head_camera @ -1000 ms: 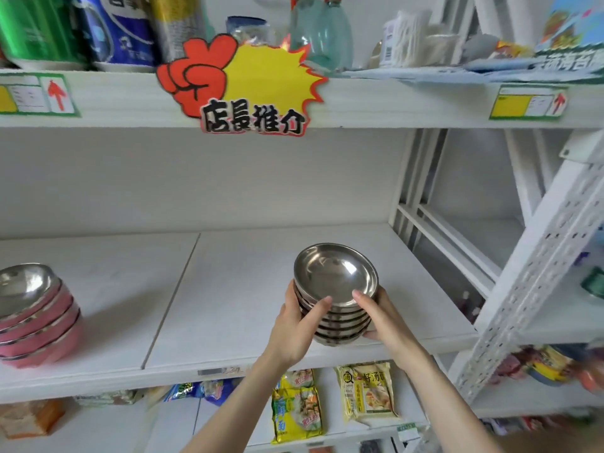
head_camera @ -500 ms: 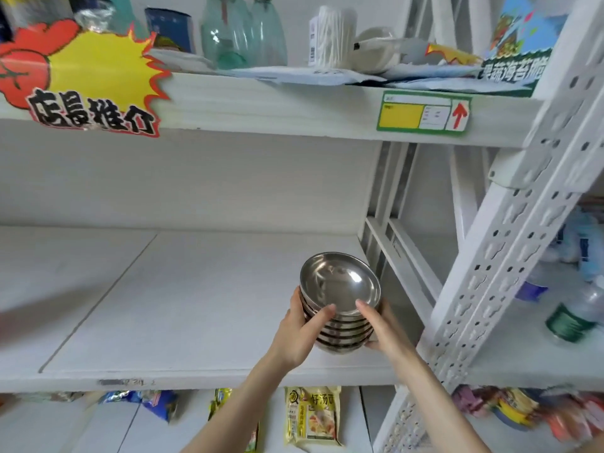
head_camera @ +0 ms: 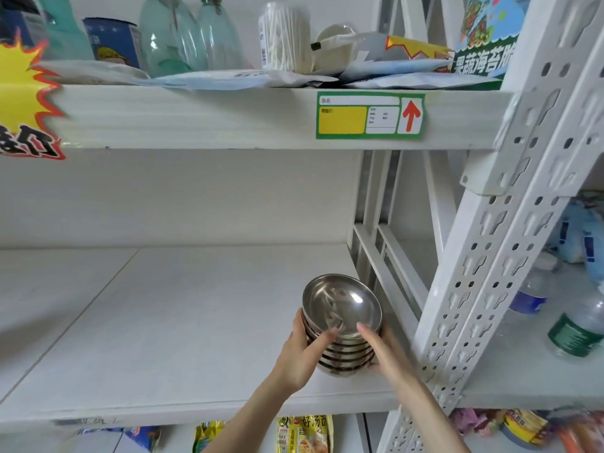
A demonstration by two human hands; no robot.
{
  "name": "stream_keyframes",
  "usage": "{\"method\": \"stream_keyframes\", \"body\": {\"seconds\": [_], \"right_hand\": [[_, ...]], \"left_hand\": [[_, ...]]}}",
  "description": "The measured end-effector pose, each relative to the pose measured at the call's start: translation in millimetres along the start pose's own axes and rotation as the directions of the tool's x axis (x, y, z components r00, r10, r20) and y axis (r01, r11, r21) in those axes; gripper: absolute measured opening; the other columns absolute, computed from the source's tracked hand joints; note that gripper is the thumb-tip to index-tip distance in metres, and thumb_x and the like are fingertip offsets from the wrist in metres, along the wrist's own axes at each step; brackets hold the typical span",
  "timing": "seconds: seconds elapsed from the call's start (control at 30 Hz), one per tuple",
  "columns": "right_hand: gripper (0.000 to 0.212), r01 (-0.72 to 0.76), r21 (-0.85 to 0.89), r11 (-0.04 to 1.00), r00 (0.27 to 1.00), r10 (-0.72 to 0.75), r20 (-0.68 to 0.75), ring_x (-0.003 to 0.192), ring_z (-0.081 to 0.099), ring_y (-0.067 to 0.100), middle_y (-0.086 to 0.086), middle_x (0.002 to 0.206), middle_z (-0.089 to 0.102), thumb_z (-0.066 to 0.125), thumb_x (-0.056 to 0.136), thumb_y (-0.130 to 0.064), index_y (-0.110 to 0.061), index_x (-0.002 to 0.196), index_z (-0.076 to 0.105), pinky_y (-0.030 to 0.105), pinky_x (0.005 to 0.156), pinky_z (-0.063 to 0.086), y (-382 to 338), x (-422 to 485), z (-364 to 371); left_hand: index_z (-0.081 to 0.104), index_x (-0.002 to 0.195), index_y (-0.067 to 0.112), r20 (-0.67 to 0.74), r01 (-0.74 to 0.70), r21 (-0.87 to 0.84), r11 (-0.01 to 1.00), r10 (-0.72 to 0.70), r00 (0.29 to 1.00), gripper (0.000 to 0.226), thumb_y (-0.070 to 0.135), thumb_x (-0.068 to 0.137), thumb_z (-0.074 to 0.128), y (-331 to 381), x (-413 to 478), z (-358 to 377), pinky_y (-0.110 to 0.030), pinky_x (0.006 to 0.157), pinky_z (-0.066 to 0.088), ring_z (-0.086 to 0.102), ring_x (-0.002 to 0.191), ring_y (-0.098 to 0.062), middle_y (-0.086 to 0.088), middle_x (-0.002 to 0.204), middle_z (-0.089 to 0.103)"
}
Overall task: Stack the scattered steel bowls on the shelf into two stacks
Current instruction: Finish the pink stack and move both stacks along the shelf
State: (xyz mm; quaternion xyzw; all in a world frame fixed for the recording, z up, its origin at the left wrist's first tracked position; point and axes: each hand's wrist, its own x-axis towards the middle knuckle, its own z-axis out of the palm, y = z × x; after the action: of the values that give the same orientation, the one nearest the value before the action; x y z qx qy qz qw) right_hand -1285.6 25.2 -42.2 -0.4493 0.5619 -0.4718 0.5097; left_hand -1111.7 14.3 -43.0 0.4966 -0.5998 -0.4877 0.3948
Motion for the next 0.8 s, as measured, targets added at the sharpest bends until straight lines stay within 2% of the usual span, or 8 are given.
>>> {"method": "stream_keyframes", "body": {"seconds": [0.17,0.37,0.47,0.53,0.6,0.63,0.73,0.8], "right_hand": [[0.075,-0.020,-0.013,1.000,1.000,0.020,0.002,0.117,0.053,0.008,-0.013,0.125,0.058,0.069,0.059,-0.067,-0.040,0.125,0.048,0.048,0.106,0.041,5,9,-5],[0.061,0.004,0.006,1.000,1.000,-0.004,0.003,0.118,0.051,0.008,-0.012,0.127,0.057,0.068,0.068,-0.061,-0.041,0.122,0.048,0.044,0.107,0.039,6,15,-4],[0.041,0.040,0.002,0.999,0.999,-0.040,-0.014,0.115,0.050,0.006,-0.010,0.129,0.055,0.066,0.081,-0.047,-0.042,0.116,0.046,0.034,0.104,0.038,4,10,-2],[0.045,0.090,-0.051,0.995,0.995,-0.092,-0.039,0.112,0.047,0.002,-0.014,0.128,0.053,0.064,0.082,-0.048,-0.039,0.120,0.043,0.023,0.097,0.034,2,6,1],[0.047,0.130,-0.169,0.977,0.988,-0.142,-0.061,0.112,0.038,0.000,-0.021,0.124,0.045,0.059,0.088,-0.044,-0.035,0.129,0.036,0.016,0.094,0.027,-3,-1,3],[0.053,0.152,-0.225,0.962,0.982,-0.172,-0.072,0.116,0.036,0.001,-0.019,0.128,0.043,0.057,0.089,-0.044,-0.031,0.136,0.035,0.017,0.096,0.026,-3,-3,4],[0.079,0.182,-0.437,0.881,0.962,-0.251,-0.106,0.137,0.033,0.014,-0.004,0.150,0.036,0.052,0.081,-0.063,-0.026,0.146,0.025,0.036,0.111,0.029,-3,-11,10],[0.085,0.136,-0.585,0.799,0.950,-0.272,-0.151,0.140,0.028,0.023,0.003,0.153,0.030,0.048,0.082,-0.064,-0.022,0.149,0.017,0.042,0.111,0.029,-4,-17,14]], "left_hand": [[0.034,0.128,0.051,0.011,0.017,-0.003,1.000,-0.017,1.000,0.054,0.058,0.081,0.061,-3,8,2,-0.014,0.085,0.038,0.052,0.107,0.014,0.030,0.117,0.057],[0.032,0.131,0.048,0.032,0.024,0.007,1.000,-0.024,0.999,0.058,0.061,0.081,0.059,-2,13,1,-0.015,0.089,0.036,0.050,0.110,0.015,0.031,0.121,0.054],[0.029,0.129,0.051,0.017,0.051,0.111,0.993,-0.053,0.998,0.057,0.067,0.081,0.054,-1,11,-1,-0.019,0.092,0.036,0.050,0.116,0.002,0.029,0.121,0.053],[0.030,0.133,0.049,-0.008,0.049,0.245,0.968,-0.048,0.999,0.063,0.076,0.078,0.045,1,8,-3,-0.031,0.100,0.037,0.048,0.125,-0.013,0.017,0.129,0.054],[0.026,0.144,0.035,-0.045,0.058,0.443,0.895,-0.043,0.998,0.078,0.077,0.080,0.037,5,4,-6,-0.037,0.102,0.036,0.045,0.128,-0.024,-0.001,0.138,0.049],[0.023,0.147,0.029,-0.073,0.065,0.549,0.833,-0.030,0.997,0.080,0.075,0.083,0.034,7,1,-8,-0.038,0.101,0.037,0.045,0.128,-0.027,-0.005,0.140,0.046],[0.022,0.149,0.023,-0.112,0.043,0.782,0.622,0.072,0.991,0.083,0.076,0.084,0.021,11,-11,-18,-0.040,0.103,0.038,0.046,0.126,-0.027,-0.005,0.143,0.044],[0.025,0.148,0.022,-0.115,0.035,0.879,0.475,0.139,0.984,0.088,0.077,0.080,0.010,12,-18,-27,-0.040,0.105,0.037,0.046,0.127,-0.026,-0.003,0.142,0.045]]}}
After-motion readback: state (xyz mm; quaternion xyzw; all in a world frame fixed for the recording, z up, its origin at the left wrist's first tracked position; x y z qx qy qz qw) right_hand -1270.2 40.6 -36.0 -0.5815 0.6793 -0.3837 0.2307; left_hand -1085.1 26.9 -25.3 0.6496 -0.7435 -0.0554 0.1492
